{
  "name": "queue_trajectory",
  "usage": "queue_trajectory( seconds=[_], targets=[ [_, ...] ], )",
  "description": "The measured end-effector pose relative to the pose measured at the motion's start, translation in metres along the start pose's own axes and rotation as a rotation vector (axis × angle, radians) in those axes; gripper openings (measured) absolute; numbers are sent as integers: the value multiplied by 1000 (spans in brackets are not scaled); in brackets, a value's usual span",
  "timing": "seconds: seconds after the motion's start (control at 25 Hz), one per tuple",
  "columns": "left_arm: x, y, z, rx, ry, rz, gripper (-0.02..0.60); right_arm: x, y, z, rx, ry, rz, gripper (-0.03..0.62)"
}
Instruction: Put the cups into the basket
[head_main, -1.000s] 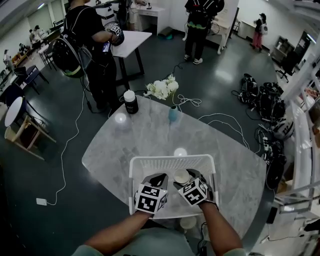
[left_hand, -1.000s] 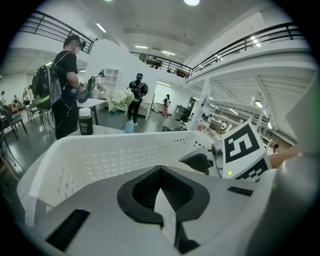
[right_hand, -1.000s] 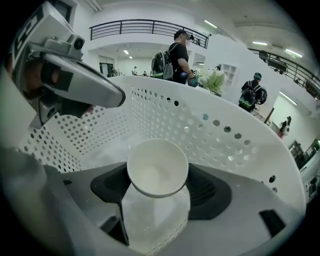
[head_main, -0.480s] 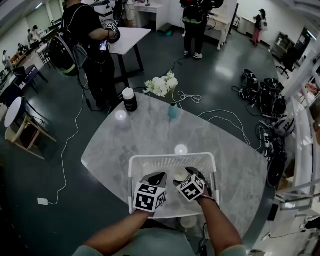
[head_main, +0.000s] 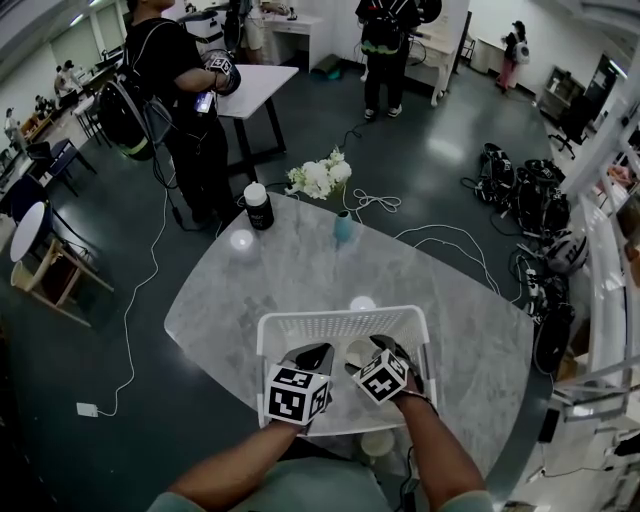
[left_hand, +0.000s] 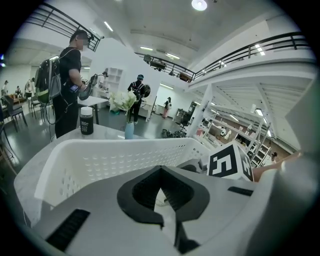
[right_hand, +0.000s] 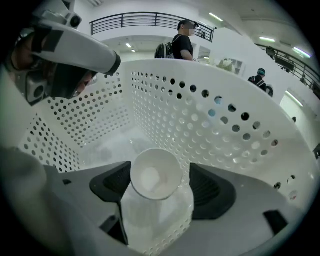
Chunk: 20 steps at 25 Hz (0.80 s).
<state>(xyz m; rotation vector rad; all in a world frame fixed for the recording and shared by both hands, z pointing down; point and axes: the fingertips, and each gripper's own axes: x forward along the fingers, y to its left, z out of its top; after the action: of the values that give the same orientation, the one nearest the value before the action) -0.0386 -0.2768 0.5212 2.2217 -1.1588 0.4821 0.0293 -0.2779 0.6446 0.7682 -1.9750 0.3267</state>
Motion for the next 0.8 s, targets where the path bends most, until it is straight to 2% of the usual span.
queue_trajectory(
  seconds=[0.28,0.48,0.8],
  targets=[
    [-9,-6,8,5,-34,4,0,-32,-1,26,-43,-101,-23,354],
    [-21,-15,16,5,-64,2,0,-72,-6,54,-63,-213,-84,354],
    [-45,-38,23,47,-140,12,0,-145,3,78,-14,-375,-132,353]
  ],
)
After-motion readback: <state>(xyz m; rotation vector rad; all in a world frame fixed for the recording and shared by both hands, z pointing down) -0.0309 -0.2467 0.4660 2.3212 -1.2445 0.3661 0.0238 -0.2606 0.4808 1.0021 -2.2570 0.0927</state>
